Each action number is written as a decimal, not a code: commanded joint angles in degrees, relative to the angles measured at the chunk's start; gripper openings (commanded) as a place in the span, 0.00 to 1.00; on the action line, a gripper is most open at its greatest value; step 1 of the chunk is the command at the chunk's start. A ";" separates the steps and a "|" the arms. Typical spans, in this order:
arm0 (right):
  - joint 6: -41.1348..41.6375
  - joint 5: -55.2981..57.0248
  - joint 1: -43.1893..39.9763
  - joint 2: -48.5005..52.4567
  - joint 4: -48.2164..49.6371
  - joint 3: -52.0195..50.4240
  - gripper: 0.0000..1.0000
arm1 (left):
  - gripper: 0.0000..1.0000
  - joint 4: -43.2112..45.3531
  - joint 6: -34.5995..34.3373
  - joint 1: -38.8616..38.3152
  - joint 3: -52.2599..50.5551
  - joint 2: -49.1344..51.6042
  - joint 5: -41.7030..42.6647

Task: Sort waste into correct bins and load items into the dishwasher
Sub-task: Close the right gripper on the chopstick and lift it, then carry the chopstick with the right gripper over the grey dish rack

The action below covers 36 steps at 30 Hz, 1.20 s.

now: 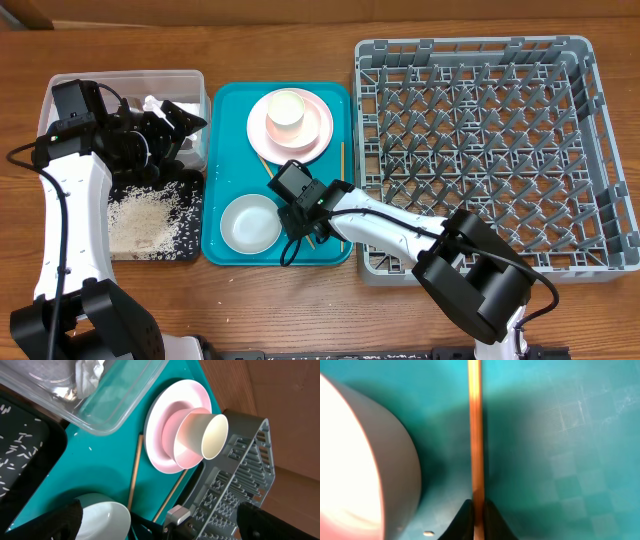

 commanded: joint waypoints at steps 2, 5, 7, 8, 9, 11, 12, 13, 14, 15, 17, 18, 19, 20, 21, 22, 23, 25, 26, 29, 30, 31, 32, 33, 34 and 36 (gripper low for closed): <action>0.24 -0.46 0.37 1.57 0.70 1.11 0.04 | 1.00 0.07 0.92 0.09 0.96 -0.55 -0.37; 0.46 -0.46 0.37 1.33 0.74 1.36 0.04 | 1.00 0.07 0.92 0.09 0.96 -0.55 -0.35; 0.44 -0.46 0.37 1.07 0.50 1.64 0.04 | 1.00 0.07 0.92 0.09 0.96 -0.55 -0.37; 0.44 -0.44 0.37 0.83 0.39 1.75 0.04 | 1.00 0.07 0.92 0.09 0.96 -0.55 -0.37; 0.42 -0.42 0.37 0.55 0.28 1.84 0.04 | 1.00 0.07 0.92 0.09 0.96 -0.55 -0.37; 0.39 -0.39 0.37 -0.09 0.28 1.90 0.04 | 1.00 0.07 0.92 0.09 0.96 -0.55 -0.37; 0.39 -0.39 0.35 -0.55 0.33 1.92 0.04 | 1.00 0.07 0.92 0.09 0.96 -0.55 -0.37; 0.39 -0.39 0.28 -1.05 0.35 1.97 0.04 | 1.00 0.07 0.92 0.09 0.96 -0.55 -0.37; 0.37 -0.39 0.24 -1.68 0.39 2.01 0.04 | 1.00 0.07 0.92 0.09 0.96 -0.55 -0.37; 0.35 -0.39 0.13 -2.80 0.55 2.01 0.04 | 1.00 0.07 0.92 0.09 0.96 -0.55 -0.37; -0.13 -0.39 0.13 -5.33 0.83 2.01 0.04 | 1.00 0.07 0.92 0.09 0.96 -0.55 -0.35; -0.57 -0.44 0.13 -6.08 1.01 2.01 0.04 | 1.00 0.07 0.92 0.09 0.96 -0.55 -0.37; -1.53 -0.44 0.15 -6.93 1.22 2.01 0.04 | 1.00 0.07 0.92 0.09 0.96 -0.55 -0.37; -2.54 -0.44 0.15 -7.78 1.40 2.01 0.04 | 1.00 0.07 0.92 0.09 0.96 -0.55 -0.37; -3.37 -0.44 0.13 -8.44 1.53 2.01 0.04 | 1.00 0.07 0.92 0.09 0.96 -0.55 -0.35; -3.80 -0.44 0.15 -9.05 1.57 2.01 0.04 | 1.00 0.07 0.92 0.09 0.96 -0.55 -0.35; -4.15 -0.44 0.13 -9.55 1.57 2.01 0.04 | 1.00 0.07 0.90 0.09 0.96 -0.55 -0.35; -4.61 -0.42 0.13 -10.54 1.40 2.01 0.04 | 1.00 0.07 0.90 0.09 0.96 -0.55 -0.37; -4.59 -0.44 0.13 -10.95 1.31 2.01 0.04 | 1.00 0.07 0.92 0.09 0.96 -0.55 -0.37; -4.59 -0.42 0.13 -12.13 1.14 2.01 0.04 | 1.00 0.07 0.92 0.09 0.96 -0.55 -0.37; -4.61 -0.37 0.09 -13.07 1.09 2.01 0.04 | 1.00 0.07 0.90 0.09 0.96 -0.55 -0.37; -4.61 -0.37 -0.04 -13.68 1.05 2.01 0.04 | 1.00 0.07 0.92 0.09 0.96 -0.55 -0.37; -4.59 -0.37 -0.31 -14.43 0.92 2.01 0.04 | 1.00 0.07 0.92 0.09 0.96 -0.55 -0.37; -4.59 -0.31 -0.66 -15.21 0.70 2.01 0.04 | 1.00 0.07 0.90 0.09 0.96 -0.55 -0.37; -4.57 0.04 -1.07 -16.02 0.42 2.01 0.04 | 1.00 0.07 0.90 0.09 0.96 -0.55 -0.35; -4.52 1.07 -2.29 -18.01 -0.59 2.01 0.04 | 1.00 0.07 0.92 0.09 0.96 -0.55 -0.35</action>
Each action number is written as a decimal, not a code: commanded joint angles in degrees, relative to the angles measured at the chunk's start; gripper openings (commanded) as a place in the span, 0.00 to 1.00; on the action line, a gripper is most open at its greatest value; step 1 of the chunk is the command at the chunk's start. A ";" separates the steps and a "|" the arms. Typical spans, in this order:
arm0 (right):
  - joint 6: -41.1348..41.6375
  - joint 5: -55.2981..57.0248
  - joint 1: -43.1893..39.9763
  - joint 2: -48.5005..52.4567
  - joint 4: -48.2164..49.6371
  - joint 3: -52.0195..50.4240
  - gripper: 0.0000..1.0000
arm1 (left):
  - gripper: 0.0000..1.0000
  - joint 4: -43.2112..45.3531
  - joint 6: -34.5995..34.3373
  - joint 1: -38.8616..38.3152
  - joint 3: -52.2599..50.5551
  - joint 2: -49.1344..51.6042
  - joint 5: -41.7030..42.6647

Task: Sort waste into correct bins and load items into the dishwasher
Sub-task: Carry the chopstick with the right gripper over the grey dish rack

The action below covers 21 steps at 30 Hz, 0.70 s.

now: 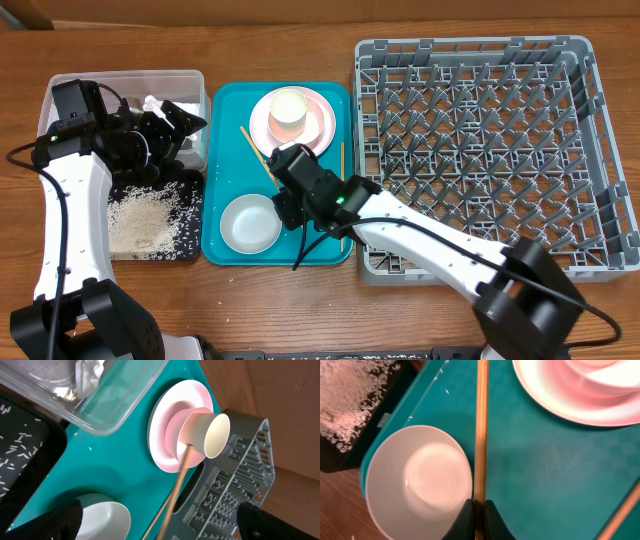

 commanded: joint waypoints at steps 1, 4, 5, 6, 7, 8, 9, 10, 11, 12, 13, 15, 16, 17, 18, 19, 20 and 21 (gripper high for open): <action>-0.20 1.88 -2.69 -6.71 -1.38 1.62 0.04 | 1.00 0.07 0.92 0.09 0.98 -0.55 -0.37; -0.04 3.19 -5.66 -9.81 -3.93 1.62 0.04 | 1.00 0.07 0.92 0.09 0.98 -0.55 -0.37; 0.11 3.23 -6.69 -10.56 -4.72 1.62 0.04 | 1.00 0.07 0.92 0.09 0.98 -0.55 -0.37; 0.11 3.21 -7.93 -11.32 -5.66 1.62 0.04 | 1.00 0.07 0.92 0.09 0.98 -0.55 -0.37; 0.11 3.23 -9.40 -12.02 -6.69 1.62 0.04 | 1.00 0.07 0.92 0.09 0.98 -0.55 -0.37; 0.11 3.23 -10.91 -12.55 -7.74 1.62 0.04 | 1.00 0.07 0.92 0.09 0.98 -0.55 -0.37; 0.11 3.23 -12.15 -12.83 -8.68 1.62 0.04 | 1.00 0.07 0.92 0.09 0.98 -0.55 -0.37; 0.13 3.19 -13.66 -12.98 -9.79 1.62 0.04 | 1.00 0.07 0.92 0.09 0.98 -0.55 -0.37; 0.11 3.19 -15.06 -13.00 -10.88 1.62 0.04 | 1.00 0.07 0.92 0.09 0.98 -0.55 -0.37; 0.11 3.19 -16.61 -12.98 -12.20 1.62 0.04 | 1.00 0.07 0.92 0.09 0.98 -0.55 -0.37; 0.11 3.19 -17.88 -12.98 -13.25 1.60 0.04 | 1.00 0.07 0.92 0.09 0.98 -0.55 -0.37; 0.09 3.19 -20.68 -12.98 -15.61 1.60 0.04 | 1.00 0.09 0.92 0.09 0.98 -0.55 -0.37; 0.09 3.19 -21.77 -12.98 -16.33 1.60 0.04 | 1.00 0.07 0.92 0.09 0.98 -0.55 -0.37; 0.07 3.19 -22.97 -12.96 -16.81 1.53 0.04 | 1.00 0.07 0.92 0.09 0.98 -0.55 -0.37; 0.07 3.17 -24.02 -12.96 -16.94 1.33 0.04 | 1.00 0.07 0.92 0.09 0.98 -0.55 -0.37; 0.07 3.17 -24.94 -12.96 -16.92 1.07 0.04 | 1.00 0.07 0.92 0.09 0.98 -0.55 -0.37; 0.07 3.17 -25.83 -12.96 -16.94 0.68 0.04 | 1.00 0.07 0.92 0.09 0.98 -0.55 -0.35; 0.07 3.19 -26.23 -12.96 -16.92 0.37 0.04 | 1.00 0.07 0.92 0.09 0.98 -0.55 -0.35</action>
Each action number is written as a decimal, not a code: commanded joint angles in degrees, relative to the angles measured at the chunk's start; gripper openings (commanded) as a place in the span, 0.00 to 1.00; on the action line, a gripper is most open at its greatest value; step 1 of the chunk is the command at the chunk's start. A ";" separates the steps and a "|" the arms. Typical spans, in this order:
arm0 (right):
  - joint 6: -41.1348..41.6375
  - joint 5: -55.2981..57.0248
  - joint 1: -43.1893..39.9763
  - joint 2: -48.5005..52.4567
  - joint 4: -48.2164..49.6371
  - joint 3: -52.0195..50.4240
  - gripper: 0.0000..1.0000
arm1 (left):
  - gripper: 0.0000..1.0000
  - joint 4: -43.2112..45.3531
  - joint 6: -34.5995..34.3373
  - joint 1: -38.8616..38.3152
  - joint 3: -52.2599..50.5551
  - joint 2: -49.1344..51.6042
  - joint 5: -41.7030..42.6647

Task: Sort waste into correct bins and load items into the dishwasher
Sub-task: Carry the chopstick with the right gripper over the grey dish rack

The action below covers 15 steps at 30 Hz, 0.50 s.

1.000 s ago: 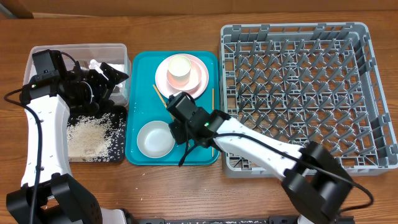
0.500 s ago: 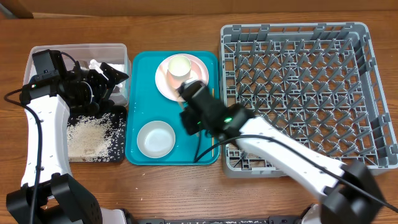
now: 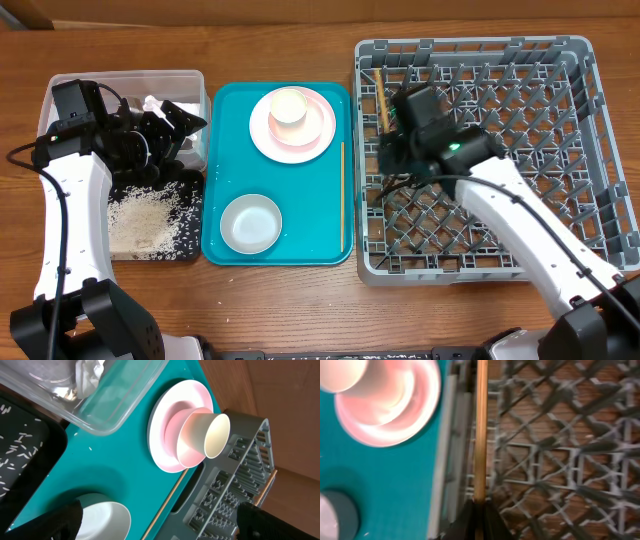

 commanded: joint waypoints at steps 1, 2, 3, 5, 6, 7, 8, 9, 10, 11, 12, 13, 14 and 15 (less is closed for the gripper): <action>0.07 0.28 -1.68 -0.96 0.20 -0.28 0.04 | 1.00 0.07 0.92 0.09 0.96 -0.55 -0.35; 0.07 0.28 -1.86 -0.96 0.20 -0.50 0.04 | 1.00 0.07 0.90 0.09 0.96 -0.55 -0.35; 0.07 0.28 -1.92 -0.92 0.26 -0.83 0.04 | 1.00 0.07 0.92 0.09 0.96 -0.55 -0.35; 0.09 0.59 -1.92 -0.92 0.42 -1.53 0.04 | 1.00 0.07 0.92 0.09 0.96 -0.55 -0.35; 0.09 0.92 -1.92 -0.92 0.42 -1.79 0.04 | 1.00 0.07 0.92 0.09 0.96 -0.55 -0.35; 0.09 1.38 -1.92 -0.92 0.39 -2.05 0.04 | 1.00 0.07 0.92 0.09 0.96 -0.55 -0.33; 0.09 1.60 -1.92 -0.92 0.39 -2.27 0.04 | 1.00 0.07 0.92 0.09 0.96 -0.55 -0.33; 0.07 1.88 -1.92 -0.92 0.39 -2.32 0.04 | 1.00 0.07 0.90 0.09 0.96 -0.55 -0.35; 0.07 2.34 -1.92 -0.92 0.37 -2.32 0.04 | 1.00 0.07 0.92 0.09 0.96 -0.55 -0.35; 0.09 2.75 -1.92 -0.92 0.39 -2.32 0.04 | 1.00 0.07 0.92 0.09 0.96 -0.55 -0.35; 0.09 3.04 -1.92 -0.92 0.42 -2.32 0.04 | 1.00 0.07 0.92 0.09 0.96 -0.55 -0.35; 0.11 3.34 -1.92 -0.92 0.42 -2.32 0.04 | 1.00 0.07 0.92 0.09 0.96 -0.55 -0.35; 0.09 3.34 -1.92 -0.92 0.39 -2.32 0.04 | 1.00 0.07 0.90 0.09 0.96 -0.55 -0.35; 0.09 3.32 -1.92 -0.92 0.37 -2.32 0.04 | 1.00 0.07 0.90 0.09 0.96 -0.55 -0.35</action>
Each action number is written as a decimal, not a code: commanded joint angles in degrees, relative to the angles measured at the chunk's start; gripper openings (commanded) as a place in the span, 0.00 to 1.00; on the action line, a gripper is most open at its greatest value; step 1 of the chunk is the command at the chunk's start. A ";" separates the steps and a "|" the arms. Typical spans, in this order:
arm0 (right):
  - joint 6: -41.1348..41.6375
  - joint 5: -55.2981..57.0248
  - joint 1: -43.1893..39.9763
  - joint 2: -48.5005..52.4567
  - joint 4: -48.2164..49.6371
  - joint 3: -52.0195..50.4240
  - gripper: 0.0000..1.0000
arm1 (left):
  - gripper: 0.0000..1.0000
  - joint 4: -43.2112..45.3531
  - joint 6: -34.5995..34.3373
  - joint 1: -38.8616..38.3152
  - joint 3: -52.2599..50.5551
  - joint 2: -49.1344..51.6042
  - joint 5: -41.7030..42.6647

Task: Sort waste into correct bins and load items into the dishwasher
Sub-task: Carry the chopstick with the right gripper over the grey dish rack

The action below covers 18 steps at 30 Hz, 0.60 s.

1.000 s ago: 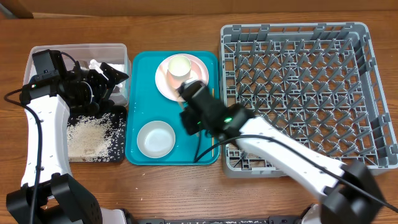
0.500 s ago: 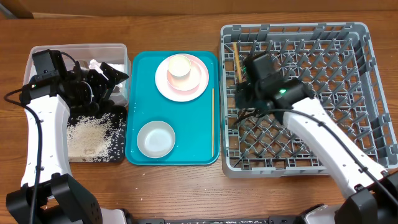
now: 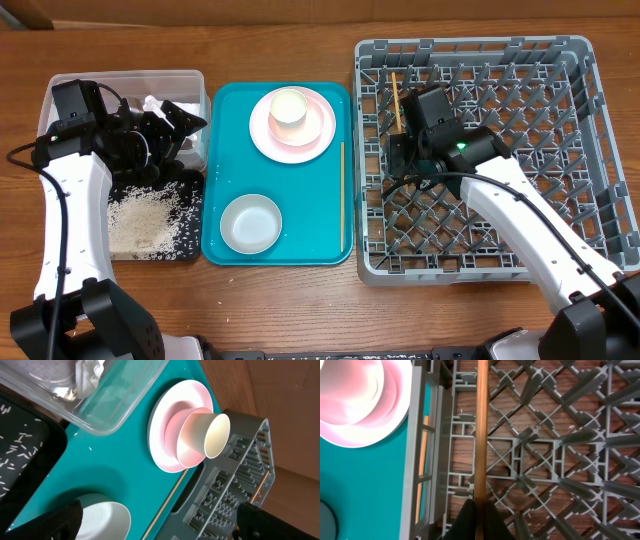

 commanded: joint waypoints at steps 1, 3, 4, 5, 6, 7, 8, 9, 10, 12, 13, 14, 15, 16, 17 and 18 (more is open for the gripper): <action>0.07 1.55 -0.13 -0.92 0.37 -0.24 0.04 | 1.00 0.07 0.92 0.09 0.98 -0.57 -0.33; 0.07 1.79 -0.13 -0.92 0.37 -0.24 0.04 | 1.00 0.07 0.90 0.09 0.98 -0.57 -0.31; 0.09 2.21 -0.13 -0.92 0.37 -0.26 0.04 | 1.00 0.07 0.92 0.09 0.98 -0.57 -0.33; 0.11 2.45 -0.13 -0.92 0.37 -0.26 0.04 | 1.00 0.07 0.92 0.09 0.98 -0.57 -0.33; 0.09 2.71 -0.13 -0.92 0.35 -0.26 0.04 | 1.00 0.07 0.92 0.09 0.98 -0.57 -0.33; 0.09 2.84 -0.13 -0.92 0.28 -0.26 0.04 | 1.00 0.07 0.92 0.09 0.98 -0.57 -0.31; 0.09 2.84 -0.13 -0.92 0.20 -0.26 0.04 | 1.00 0.07 0.92 0.09 0.98 -0.57 -0.33; 0.09 2.84 -0.13 -0.92 0.15 -0.26 0.04 | 1.00 0.07 0.90 0.09 0.98 -0.57 -0.33; 0.09 2.84 -0.13 -0.92 0.15 -0.26 0.04 | 1.00 0.07 0.92 0.09 0.98 -0.57 -0.31; 0.09 3.10 -0.13 -0.92 0.15 -0.26 0.04 | 1.00 0.07 0.90 0.09 0.98 -0.57 -0.33; 0.09 3.28 -0.13 -0.92 0.15 -0.26 0.04 | 1.00 0.07 0.92 0.09 0.98 -0.57 -0.33; 0.09 3.28 -0.13 -0.92 0.15 -0.26 0.04 | 1.00 0.07 0.90 0.09 0.98 -0.57 -0.33; 0.09 3.28 -0.13 -0.92 0.15 -0.26 0.04 | 1.00 0.07 0.92 0.09 0.98 -0.57 -0.33; 0.09 3.28 -0.13 -0.92 0.15 -0.26 0.04 | 1.00 0.07 0.92 0.09 0.98 -0.57 -0.33; 0.09 3.28 -0.13 -0.92 0.15 -0.26 0.04 | 1.00 0.07 0.92 0.09 0.98 -0.57 -0.33; 0.09 3.28 -0.13 -0.92 0.15 -0.26 0.04 | 1.00 0.07 0.92 0.09 0.98 -0.57 -0.33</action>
